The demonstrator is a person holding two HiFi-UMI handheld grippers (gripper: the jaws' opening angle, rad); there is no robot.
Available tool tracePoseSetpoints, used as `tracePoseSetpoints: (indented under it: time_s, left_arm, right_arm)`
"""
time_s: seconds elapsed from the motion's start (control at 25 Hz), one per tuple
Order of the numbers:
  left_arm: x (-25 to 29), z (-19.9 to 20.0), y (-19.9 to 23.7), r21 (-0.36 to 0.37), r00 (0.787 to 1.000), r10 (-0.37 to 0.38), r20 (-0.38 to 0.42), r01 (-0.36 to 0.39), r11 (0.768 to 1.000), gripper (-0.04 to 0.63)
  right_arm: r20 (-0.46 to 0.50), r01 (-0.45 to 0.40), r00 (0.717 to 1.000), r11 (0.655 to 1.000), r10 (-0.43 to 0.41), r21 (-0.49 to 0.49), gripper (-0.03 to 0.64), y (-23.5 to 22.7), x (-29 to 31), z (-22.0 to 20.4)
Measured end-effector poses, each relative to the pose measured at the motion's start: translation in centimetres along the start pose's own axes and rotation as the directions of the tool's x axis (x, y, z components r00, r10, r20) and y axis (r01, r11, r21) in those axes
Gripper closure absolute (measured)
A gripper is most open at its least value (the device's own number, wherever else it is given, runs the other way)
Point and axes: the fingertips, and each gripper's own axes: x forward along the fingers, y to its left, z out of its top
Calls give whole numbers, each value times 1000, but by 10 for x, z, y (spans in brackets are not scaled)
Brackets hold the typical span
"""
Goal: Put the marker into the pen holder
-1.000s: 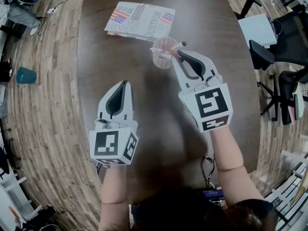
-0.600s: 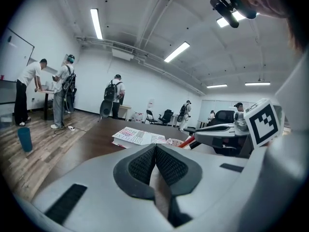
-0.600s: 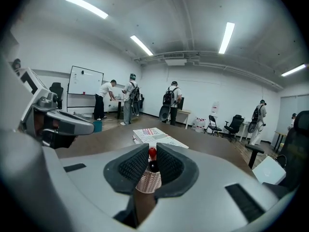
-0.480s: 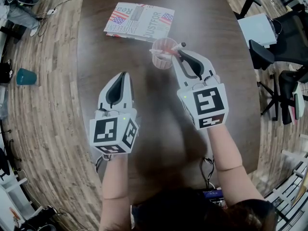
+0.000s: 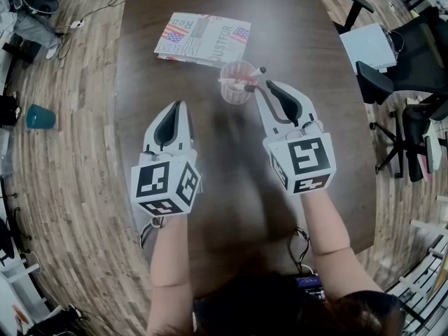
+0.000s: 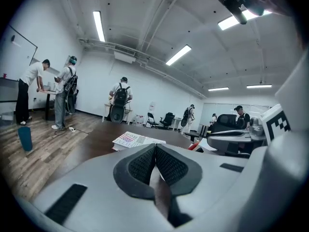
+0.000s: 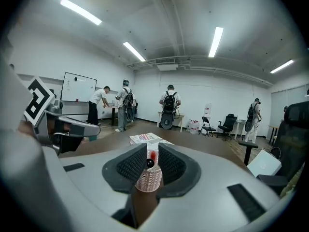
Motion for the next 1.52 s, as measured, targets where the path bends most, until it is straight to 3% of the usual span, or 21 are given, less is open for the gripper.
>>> tracePoseSetpoints:
  time_s: [0.44, 0.92, 1.28, 1.52]
  left_arm:
    - [-59, 34, -19, 31, 998, 6, 55, -8, 999, 569]
    - [-134, 58, -46, 83, 993, -2, 116, -7, 996, 569]
    - [-178, 53, -40, 90, 995, 18, 100, -27, 996, 569]
    - [-194, 37, -36, 38, 996, 1, 86, -4, 999, 569]
  right_arm:
    - [33, 45, 998, 998, -47, 40, 598, 16, -60, 27]
    - [124, 64, 990, 995, -74, 82, 598, 43, -130, 69]
    - [116, 85, 988, 986, -102, 146, 598, 55, -167, 63]
    - [84, 97, 990, 976, -115, 197, 598, 63, -180, 45]
